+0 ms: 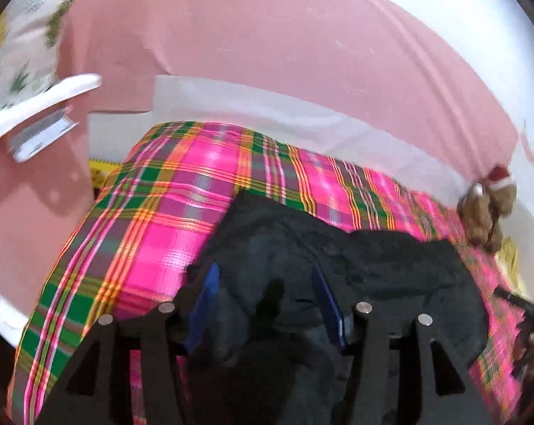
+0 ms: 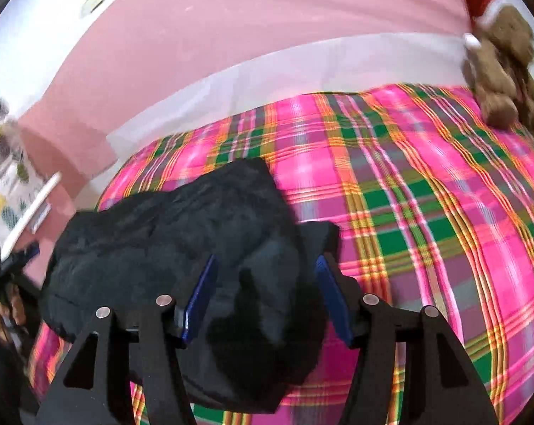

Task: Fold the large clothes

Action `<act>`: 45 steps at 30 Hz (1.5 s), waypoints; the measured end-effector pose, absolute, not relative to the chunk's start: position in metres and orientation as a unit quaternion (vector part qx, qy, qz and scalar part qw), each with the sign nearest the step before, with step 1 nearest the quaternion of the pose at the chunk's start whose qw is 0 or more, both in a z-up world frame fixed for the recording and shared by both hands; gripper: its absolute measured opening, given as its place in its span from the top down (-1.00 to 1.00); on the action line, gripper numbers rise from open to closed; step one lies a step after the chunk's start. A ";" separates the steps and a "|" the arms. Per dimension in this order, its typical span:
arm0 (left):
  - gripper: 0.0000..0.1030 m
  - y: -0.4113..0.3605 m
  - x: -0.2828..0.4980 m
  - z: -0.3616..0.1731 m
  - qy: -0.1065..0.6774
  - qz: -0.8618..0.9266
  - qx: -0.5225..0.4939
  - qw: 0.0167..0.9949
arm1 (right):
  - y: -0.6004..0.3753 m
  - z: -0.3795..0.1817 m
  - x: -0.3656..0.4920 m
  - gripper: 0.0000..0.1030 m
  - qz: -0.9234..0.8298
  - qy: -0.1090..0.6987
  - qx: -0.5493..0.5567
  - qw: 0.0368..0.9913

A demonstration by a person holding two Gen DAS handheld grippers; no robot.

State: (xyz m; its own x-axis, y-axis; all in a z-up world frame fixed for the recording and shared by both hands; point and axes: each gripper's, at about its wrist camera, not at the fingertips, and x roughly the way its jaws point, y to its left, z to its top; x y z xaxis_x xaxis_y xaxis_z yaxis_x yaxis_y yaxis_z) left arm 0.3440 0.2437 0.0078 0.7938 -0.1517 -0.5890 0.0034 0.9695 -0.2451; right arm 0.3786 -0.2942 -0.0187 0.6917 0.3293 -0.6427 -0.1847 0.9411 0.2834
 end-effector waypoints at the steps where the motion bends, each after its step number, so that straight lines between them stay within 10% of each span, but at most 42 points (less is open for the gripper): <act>1: -0.10 0.238 0.352 0.002 0.330 -0.040 -0.111 0.937 | -0.286 -0.021 0.382 -0.14 0.142 0.371 0.085 0.914; 14: -0.14 0.226 0.362 -0.022 0.361 0.001 -0.111 0.926 | -0.268 -0.062 0.398 -0.14 0.124 0.419 0.048 0.898; 45: -0.37 0.079 0.087 0.036 0.325 0.001 -0.073 0.943 | -0.244 0.000 0.137 -0.14 0.161 0.335 0.042 0.928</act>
